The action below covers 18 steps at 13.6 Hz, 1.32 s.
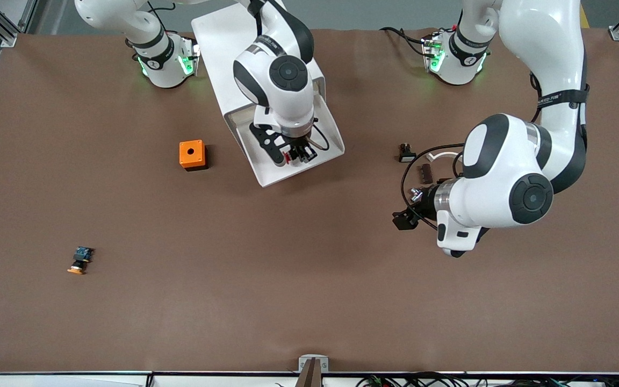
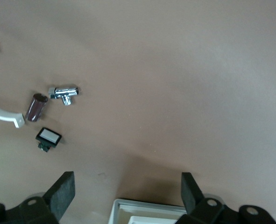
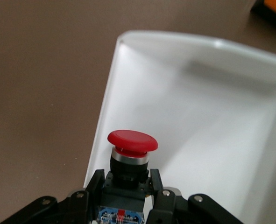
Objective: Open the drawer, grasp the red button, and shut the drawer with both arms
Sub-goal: 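Lift the red button out and carry it toward the yellow button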
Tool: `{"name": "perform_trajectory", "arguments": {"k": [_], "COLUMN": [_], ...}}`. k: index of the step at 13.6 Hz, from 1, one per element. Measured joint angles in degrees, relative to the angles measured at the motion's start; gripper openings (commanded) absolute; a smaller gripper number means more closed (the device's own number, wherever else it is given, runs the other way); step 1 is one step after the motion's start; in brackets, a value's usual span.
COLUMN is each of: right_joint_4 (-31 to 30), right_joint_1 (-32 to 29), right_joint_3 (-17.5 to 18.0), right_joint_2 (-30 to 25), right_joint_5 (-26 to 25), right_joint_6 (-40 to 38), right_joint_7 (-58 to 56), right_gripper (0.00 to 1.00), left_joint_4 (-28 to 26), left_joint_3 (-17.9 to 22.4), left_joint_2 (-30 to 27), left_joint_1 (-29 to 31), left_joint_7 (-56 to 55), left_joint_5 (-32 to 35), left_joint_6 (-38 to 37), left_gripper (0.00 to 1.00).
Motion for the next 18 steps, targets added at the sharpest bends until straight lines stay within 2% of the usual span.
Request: {"name": "perform_trajectory", "arguments": {"k": [3, 8, 13, 18], "right_joint_4": [4.33, 4.16, -0.58, -1.56], "right_joint_1": [-6.71, -21.39, -34.64, -42.81], "right_joint_3": [-0.51, -1.11, -1.31, -1.29], "right_joint_2": [-0.60, -0.79, 1.22, 8.24], "right_joint_5": [0.56, 0.56, -0.14, -2.99], "right_joint_6": [-7.48, -8.59, 1.28, 11.07], "right_joint_7": [-21.75, -51.32, -73.30, -82.35], "right_gripper": [0.00, 0.00, 0.00, 0.00], "left_joint_4": [-0.44, -4.40, -7.41, -13.08], "left_joint_3": [-0.72, -1.18, -1.40, -1.66], "left_joint_2": [0.00, 0.58, 1.62, 2.98], "left_joint_1": [-0.91, -6.52, -11.05, -16.33], "left_joint_7": [4.92, 6.60, 10.87, 11.82], "left_joint_5": [1.77, 3.20, 7.29, 8.75], "left_joint_6": [2.73, 11.84, 15.69, 24.49], "left_gripper": [1.00, 1.00, 1.00, 1.00]}}
